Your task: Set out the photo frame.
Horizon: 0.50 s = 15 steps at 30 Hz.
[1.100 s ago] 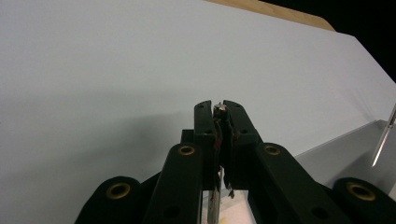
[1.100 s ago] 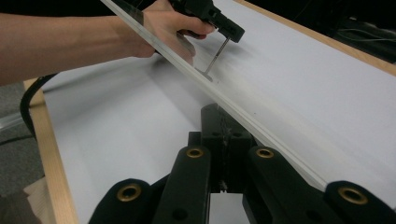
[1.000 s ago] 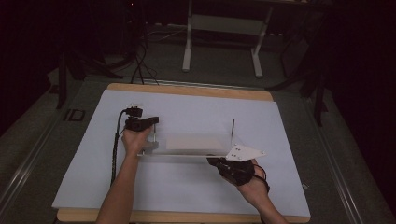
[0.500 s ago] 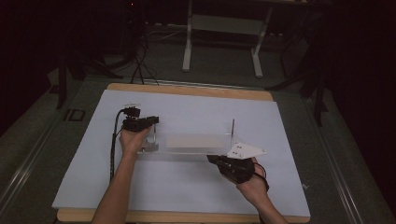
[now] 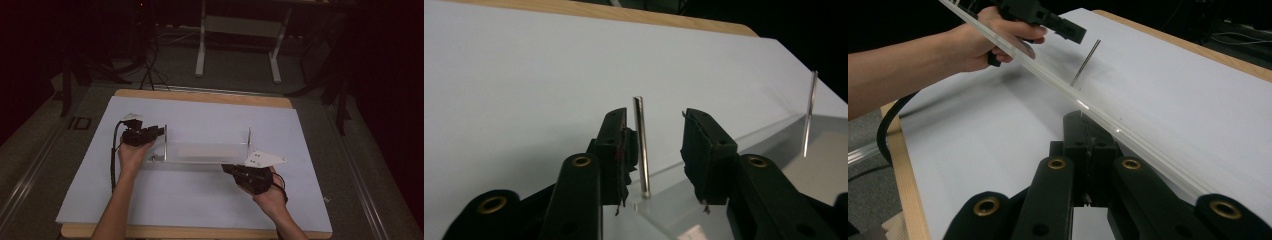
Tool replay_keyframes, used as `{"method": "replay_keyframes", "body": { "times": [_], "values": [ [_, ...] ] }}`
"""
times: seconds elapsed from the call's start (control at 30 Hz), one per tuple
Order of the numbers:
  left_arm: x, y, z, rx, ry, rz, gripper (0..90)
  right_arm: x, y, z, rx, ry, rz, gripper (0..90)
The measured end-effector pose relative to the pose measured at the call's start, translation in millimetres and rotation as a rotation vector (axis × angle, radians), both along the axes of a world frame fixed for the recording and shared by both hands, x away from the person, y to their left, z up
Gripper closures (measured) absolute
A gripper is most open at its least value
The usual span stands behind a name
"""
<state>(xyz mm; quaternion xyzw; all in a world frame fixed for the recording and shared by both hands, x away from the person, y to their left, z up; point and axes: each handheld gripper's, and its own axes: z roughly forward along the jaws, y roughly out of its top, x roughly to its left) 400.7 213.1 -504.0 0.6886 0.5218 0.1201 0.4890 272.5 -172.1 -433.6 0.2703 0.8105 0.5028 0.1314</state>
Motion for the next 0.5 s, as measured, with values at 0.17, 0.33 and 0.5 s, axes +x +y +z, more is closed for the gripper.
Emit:
{"method": "replay_keyframes", "body": {
  "times": [0.17, 0.33, 0.5],
  "values": [
    [-16.6, 6.5, 5.6, -0.029, -0.048, -0.013, 59.3, 0.7, -0.3, 1.4, 0.004, 0.000, -0.002, 90.0],
    [-32.5, 11.2, 8.2, -0.019, -0.082, -0.055, 58.8, 2.2, -0.2, 3.4, 0.010, -0.001, -0.008, 90.0],
    [-49.3, 21.4, 6.9, 0.006, -0.105, -0.063, 58.1, 4.6, -0.7, 5.0, 0.024, 0.005, -0.007, 90.0]
  ]
}}
